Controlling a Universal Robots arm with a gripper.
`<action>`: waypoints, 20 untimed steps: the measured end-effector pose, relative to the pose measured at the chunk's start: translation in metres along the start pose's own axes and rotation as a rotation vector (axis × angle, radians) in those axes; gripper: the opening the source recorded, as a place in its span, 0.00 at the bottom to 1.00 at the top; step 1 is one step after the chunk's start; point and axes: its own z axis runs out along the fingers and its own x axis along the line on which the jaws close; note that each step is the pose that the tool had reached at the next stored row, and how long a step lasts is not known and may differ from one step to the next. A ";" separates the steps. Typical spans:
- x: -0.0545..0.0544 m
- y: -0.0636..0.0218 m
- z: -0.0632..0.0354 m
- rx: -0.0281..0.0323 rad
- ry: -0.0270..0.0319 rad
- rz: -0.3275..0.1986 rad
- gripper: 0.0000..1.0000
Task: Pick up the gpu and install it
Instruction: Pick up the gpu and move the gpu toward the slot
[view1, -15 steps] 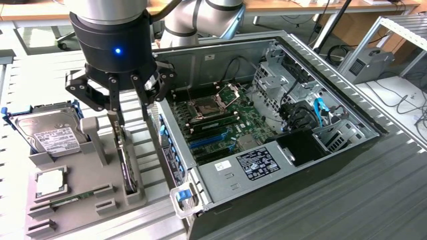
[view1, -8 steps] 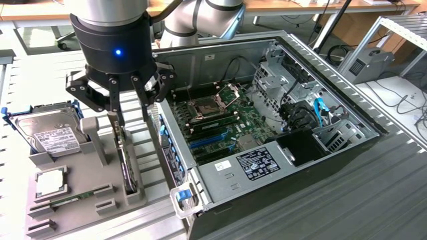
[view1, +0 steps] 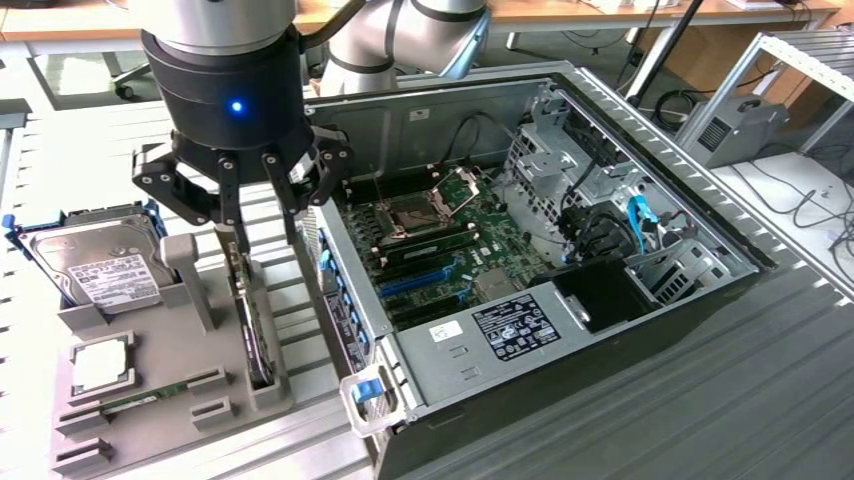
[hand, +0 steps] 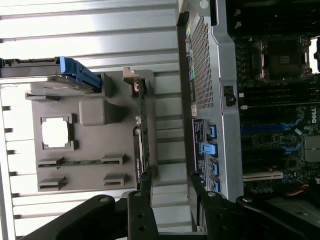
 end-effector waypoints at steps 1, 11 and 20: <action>0.000 0.0000 0.0002 0.0000 0.0000 0.000 0.42; 0.000 -0.0001 0.0023 0.0000 0.0000 0.000 0.42; 0.000 -0.0002 0.0043 0.0000 0.0000 0.000 0.42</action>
